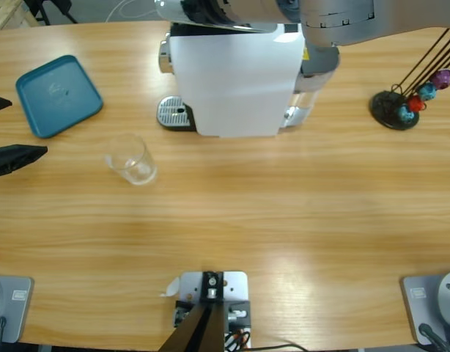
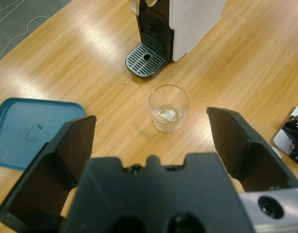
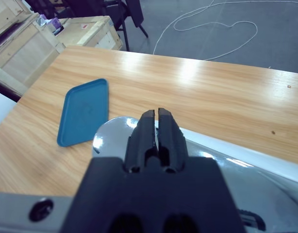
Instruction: Pour coffee
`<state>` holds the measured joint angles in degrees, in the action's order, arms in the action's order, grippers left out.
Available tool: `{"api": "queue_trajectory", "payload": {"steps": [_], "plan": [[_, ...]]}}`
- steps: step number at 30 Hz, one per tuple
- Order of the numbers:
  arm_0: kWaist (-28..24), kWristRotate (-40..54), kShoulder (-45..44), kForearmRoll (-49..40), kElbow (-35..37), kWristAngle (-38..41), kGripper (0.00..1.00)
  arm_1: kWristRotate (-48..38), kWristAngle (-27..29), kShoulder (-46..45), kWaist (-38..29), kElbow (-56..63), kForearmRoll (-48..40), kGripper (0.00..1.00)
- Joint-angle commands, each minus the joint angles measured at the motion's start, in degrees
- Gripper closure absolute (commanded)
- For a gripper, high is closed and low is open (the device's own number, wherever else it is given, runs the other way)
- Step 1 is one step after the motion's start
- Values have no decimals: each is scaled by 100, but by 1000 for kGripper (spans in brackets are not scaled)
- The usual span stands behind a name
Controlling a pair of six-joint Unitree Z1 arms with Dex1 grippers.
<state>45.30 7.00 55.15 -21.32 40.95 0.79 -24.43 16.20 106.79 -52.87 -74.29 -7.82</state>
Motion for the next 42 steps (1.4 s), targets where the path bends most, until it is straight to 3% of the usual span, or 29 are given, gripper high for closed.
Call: {"api": "queue_trajectory", "payload": {"steps": [1, 26, 28, 29, 30, 35, 39, 42], "plan": [[-57, -39, 42, -65, -158, 44, 13, 52, -98, 1195, -206, 536, 703, 1000], [-57, -41, -58, -65, -214, -31, 13, 212, 22, 1148, -206, 466, 1088, 1000], [-57, -41, -94, -46, -210, -118, 6, 581, -41, 909, -206, 362, 1077, 990], [-57, -41, -106, -27, -212, -125, 2, 697, -76, 726, -206, 317, 1052, 421], [-57, -41, -97, -2, -217, -132, 1, 875, -103, 497, -196, 283, 1021, 15], [-57, -240, -113, 5, -430, -198, 0, 1481, -330, -1241, -39, 192, 1091, 0], [-57, -668, -266, 77, -645, -256, 0, 1773, -338, -2614, -89, 343, 1931, 0], [101, -1234, -396, 504, -1198, -181, 0, 1808, -352, -3261, -268, 768, 2796, 0]]}}
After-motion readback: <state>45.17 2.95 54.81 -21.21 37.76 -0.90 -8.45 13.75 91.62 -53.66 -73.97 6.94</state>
